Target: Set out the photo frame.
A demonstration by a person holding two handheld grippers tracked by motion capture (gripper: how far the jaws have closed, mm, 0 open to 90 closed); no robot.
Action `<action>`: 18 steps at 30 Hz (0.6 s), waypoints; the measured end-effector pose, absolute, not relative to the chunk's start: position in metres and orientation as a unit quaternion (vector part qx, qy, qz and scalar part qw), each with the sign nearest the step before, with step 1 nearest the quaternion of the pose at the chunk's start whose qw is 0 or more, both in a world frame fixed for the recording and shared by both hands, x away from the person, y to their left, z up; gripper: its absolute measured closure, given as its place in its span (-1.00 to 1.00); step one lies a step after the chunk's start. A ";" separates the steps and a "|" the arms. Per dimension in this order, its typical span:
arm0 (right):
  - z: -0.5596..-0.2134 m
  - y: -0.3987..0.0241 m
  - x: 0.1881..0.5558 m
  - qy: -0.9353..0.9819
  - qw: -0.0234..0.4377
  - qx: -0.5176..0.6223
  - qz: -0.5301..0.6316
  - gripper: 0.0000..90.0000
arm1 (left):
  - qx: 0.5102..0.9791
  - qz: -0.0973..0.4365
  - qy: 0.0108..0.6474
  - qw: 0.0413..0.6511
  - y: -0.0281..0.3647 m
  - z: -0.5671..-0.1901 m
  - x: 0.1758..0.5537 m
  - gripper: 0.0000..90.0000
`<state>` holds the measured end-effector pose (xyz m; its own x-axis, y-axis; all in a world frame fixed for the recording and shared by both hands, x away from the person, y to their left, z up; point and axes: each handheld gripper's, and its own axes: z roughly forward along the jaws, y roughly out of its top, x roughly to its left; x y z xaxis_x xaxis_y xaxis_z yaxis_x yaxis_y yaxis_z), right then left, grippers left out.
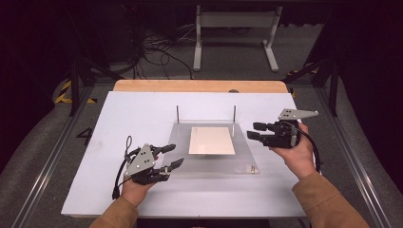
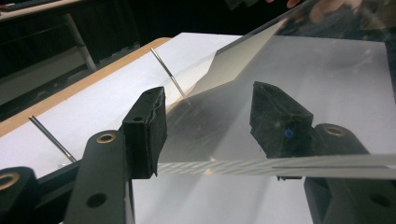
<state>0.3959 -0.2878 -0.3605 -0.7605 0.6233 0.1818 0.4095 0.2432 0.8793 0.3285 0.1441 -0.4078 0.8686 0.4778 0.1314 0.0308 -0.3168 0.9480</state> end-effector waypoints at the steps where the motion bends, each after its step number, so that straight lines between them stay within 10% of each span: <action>1: -0.359 -0.289 0.391 0.781 0.106 0.325 0.522 -0.01 | 0.785 0.200 0.162 0.563 0.144 -0.408 0.329 0.00; 18: -0.350 -0.304 0.329 0.797 0.142 0.260 0.526 -0.39 | 0.780 0.202 0.168 0.568 0.147 -0.402 0.332 0.00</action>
